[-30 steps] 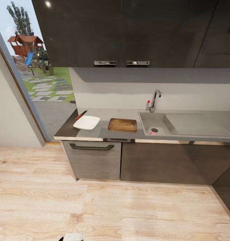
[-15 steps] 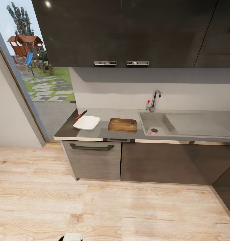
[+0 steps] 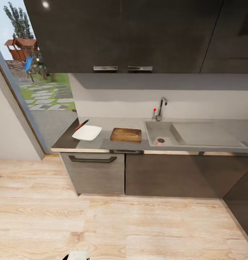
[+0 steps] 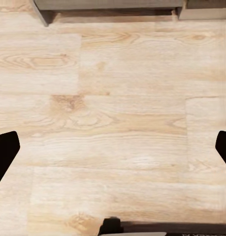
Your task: In the kitchen, take the Vidalia onion out of the sink, dice it on the chopping board with the paring knife, put the diced onion into the bowl on the countertop, then place both the paring knife and the chopping board into the sink.
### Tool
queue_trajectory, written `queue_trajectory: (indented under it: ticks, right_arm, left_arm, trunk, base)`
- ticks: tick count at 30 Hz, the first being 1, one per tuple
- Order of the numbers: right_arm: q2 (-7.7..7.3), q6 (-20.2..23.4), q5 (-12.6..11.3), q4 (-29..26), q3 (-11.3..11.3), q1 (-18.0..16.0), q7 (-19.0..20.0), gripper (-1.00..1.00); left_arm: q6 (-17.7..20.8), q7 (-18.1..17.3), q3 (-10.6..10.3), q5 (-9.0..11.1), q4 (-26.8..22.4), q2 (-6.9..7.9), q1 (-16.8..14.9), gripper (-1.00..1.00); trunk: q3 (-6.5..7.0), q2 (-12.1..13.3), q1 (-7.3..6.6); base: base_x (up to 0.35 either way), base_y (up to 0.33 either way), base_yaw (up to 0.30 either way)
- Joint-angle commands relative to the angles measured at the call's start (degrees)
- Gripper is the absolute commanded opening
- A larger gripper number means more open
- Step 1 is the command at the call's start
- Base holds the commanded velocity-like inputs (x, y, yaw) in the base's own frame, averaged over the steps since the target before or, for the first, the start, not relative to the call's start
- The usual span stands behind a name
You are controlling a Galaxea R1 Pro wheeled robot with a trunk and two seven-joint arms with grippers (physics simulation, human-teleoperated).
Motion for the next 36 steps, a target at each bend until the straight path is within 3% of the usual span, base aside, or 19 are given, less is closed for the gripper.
queue_trajectory:
  ticks: [1, 10, 22, 36]
  right_arm:
    - [0.04, -0.06, 0.59, 0.03, -0.24, -0.03, -0.43, 1.0]
    - [0.09, -0.06, 0.64, 0.05, -0.17, -0.02, -0.43, 1.0]
    - [0.43, -0.06, 0.65, 0.12, -0.15, -0.03, -0.43, 1.0]
    - [0.43, -0.05, 0.65, 0.12, -0.15, -0.02, -0.43, 1.0]
  left_arm:
    - [0.21, 0.36, -0.11, -0.24, -0.13, 0.02, 0.02, 1.0]
    - [0.27, 0.36, -0.11, -0.28, -0.13, 0.02, 0.02, 1.0]
    - [0.26, 0.44, -0.05, -0.31, -0.37, 0.02, 0.02, 1.0]
    - [0.47, 0.43, -0.1, -0.24, -1.1, 0.02, 0.02, 1.0]
  trunk:
    - [-0.03, -0.09, 0.03]
    - [0.47, -0.09, 0.03]
    - [0.55, -0.09, 0.03]
    - [0.55, -0.09, 0.03]
  base:
    - [0.0, -0.301, -0.162]
    - [0.0, -0.311, -0.159]
    - [0.087, -0.306, -0.015]
    - [0.189, -0.283, 0.145]
